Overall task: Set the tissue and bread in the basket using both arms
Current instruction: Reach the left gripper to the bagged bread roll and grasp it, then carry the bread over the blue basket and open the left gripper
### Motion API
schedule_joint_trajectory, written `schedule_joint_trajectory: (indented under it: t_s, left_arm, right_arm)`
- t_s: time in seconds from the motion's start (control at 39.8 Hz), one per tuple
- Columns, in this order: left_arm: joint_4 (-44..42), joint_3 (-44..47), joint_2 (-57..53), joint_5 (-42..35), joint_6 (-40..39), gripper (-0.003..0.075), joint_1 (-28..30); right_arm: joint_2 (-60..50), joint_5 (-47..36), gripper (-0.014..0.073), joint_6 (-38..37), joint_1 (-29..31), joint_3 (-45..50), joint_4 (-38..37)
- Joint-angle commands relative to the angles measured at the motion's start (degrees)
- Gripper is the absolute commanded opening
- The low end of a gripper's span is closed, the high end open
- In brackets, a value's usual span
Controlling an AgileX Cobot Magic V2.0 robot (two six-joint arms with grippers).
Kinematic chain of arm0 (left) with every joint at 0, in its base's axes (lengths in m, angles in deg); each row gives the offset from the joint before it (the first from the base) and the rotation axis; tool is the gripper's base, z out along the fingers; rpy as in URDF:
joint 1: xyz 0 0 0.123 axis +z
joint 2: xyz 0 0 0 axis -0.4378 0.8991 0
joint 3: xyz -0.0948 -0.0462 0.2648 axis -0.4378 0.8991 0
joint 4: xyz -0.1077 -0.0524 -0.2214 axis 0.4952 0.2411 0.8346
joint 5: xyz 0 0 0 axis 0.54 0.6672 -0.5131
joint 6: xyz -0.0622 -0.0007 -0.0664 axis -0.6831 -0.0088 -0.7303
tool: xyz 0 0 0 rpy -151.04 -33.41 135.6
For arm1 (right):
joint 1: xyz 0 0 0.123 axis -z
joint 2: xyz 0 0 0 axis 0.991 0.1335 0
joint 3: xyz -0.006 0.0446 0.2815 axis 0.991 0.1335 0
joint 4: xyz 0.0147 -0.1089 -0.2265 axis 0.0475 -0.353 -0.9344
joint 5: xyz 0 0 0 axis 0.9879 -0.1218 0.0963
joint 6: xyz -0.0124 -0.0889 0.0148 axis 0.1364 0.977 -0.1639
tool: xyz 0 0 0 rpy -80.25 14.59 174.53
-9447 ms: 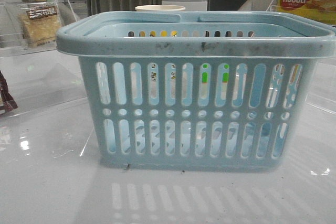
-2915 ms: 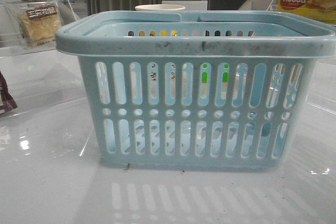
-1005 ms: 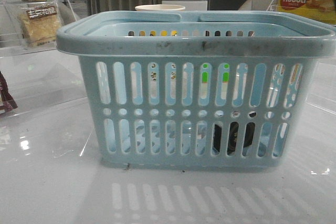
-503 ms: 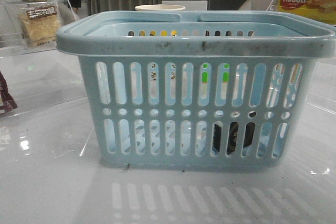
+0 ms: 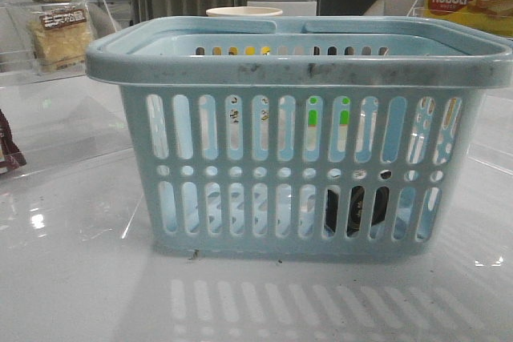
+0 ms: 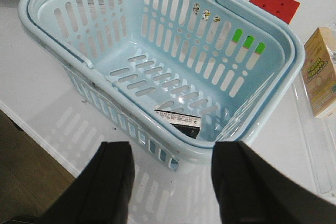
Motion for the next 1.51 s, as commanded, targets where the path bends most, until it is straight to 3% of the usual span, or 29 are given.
schedule_joint_trajectory:
  t_s: [0.0,0.35,0.85,1.11,1.31,1.48]
  left_arm:
    - [0.2,-8.0,6.6,-5.9,-0.4,0.0603,-0.1]
    - [-2.9,-30.0,31.7,-10.7,-0.4,0.0602,1.7]
    - [-2.9,-37.3,40.2,-19.1,-0.4,0.0589,1.7]
    - [-2.9,-37.3,40.3,-19.2,-0.4,0.0300,1.7]
    - [-2.9,-37.3,39.8,-16.1,-0.4,0.0167,1.7]
    - [-2.9,-37.3,35.9,-13.1,-0.4,0.0094,1.7]
  right_arm:
    - [-0.2,-4.6,0.0457,0.5,0.0,-1.5,-0.7]
    - [-0.2,-4.6,0.0457,0.5,0.0,-1.5,-0.7]
    - [-0.2,-4.4,0.0457,0.5,0.0,-1.5,-0.7]
    - [-0.2,-4.4,0.0457,0.5,0.0,-1.5,-0.7]
    - [-0.2,-4.4,0.0457,0.5,0.0,-1.5,-0.7]
    - [-0.2,-4.4,0.0457,0.5,0.0,-1.5,-0.7]
